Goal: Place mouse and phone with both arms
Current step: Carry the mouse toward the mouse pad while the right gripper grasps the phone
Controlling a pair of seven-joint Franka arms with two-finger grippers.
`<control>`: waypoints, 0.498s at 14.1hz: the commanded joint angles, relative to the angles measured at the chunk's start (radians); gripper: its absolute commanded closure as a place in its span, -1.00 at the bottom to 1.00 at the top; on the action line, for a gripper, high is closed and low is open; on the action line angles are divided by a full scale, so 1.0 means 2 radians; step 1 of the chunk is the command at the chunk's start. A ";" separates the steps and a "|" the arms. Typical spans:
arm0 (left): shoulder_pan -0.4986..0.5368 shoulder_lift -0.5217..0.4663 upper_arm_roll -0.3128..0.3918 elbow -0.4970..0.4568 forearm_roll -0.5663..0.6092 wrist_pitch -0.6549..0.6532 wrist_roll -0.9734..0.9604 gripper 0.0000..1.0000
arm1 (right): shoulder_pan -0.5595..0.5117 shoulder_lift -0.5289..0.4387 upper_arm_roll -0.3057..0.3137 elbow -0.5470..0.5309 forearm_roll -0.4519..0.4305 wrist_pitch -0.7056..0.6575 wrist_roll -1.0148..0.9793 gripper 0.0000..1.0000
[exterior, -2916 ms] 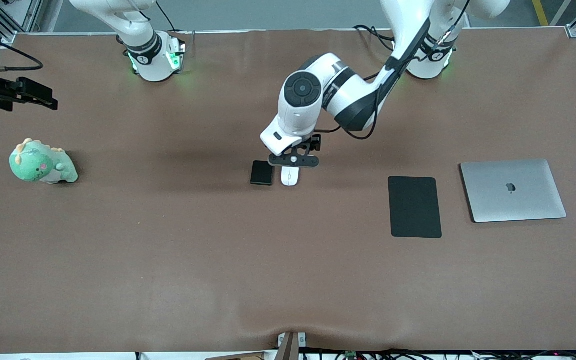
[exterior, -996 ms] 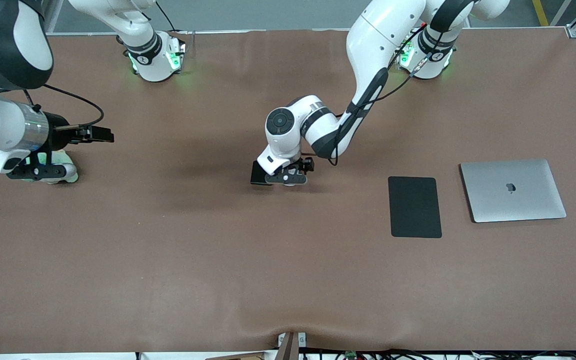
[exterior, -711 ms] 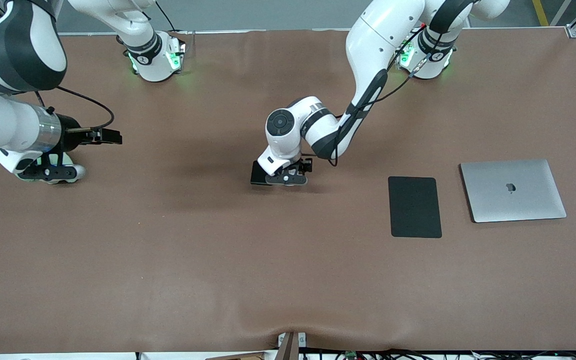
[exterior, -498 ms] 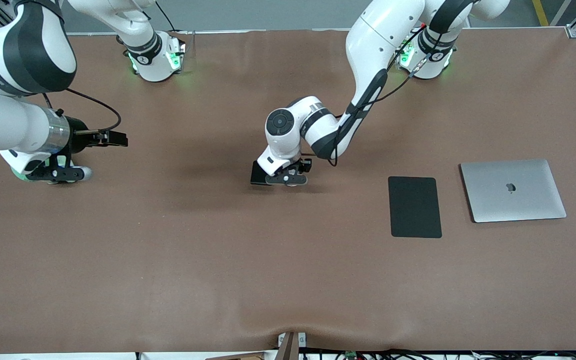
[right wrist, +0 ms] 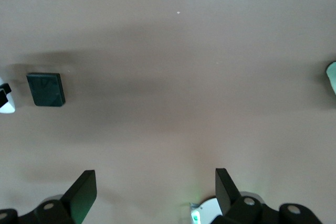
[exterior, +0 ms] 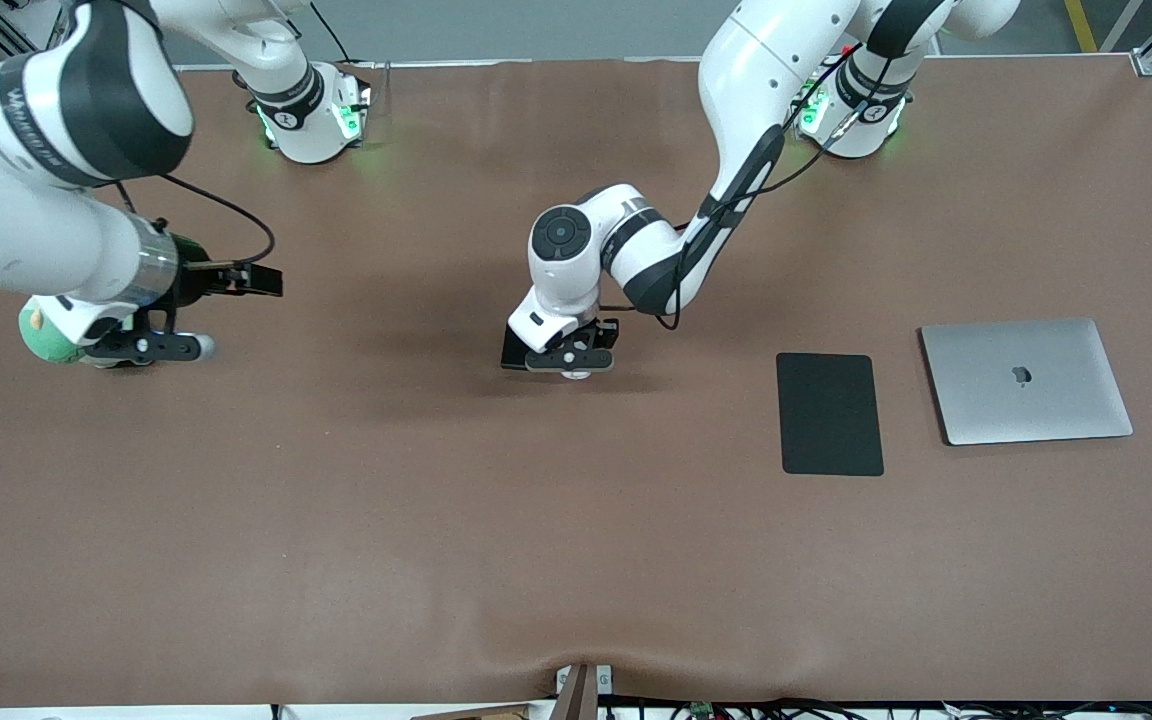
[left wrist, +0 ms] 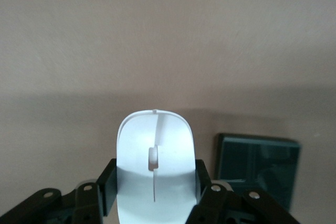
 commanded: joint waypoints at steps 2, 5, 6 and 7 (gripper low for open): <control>0.018 -0.053 0.002 -0.009 0.004 -0.031 -0.016 0.89 | 0.037 -0.009 -0.002 -0.046 0.020 0.059 0.032 -1.00; 0.042 -0.083 0.000 -0.009 -0.004 -0.051 -0.015 0.89 | 0.059 -0.004 -0.002 -0.078 0.028 0.116 0.033 -1.00; 0.049 -0.090 0.000 -0.009 -0.012 -0.053 -0.014 0.88 | 0.062 0.003 -0.002 -0.079 0.028 0.124 0.036 -1.00; 0.056 -0.095 0.000 -0.009 -0.016 -0.053 -0.013 0.87 | 0.072 0.012 -0.002 -0.079 0.028 0.137 0.045 -1.00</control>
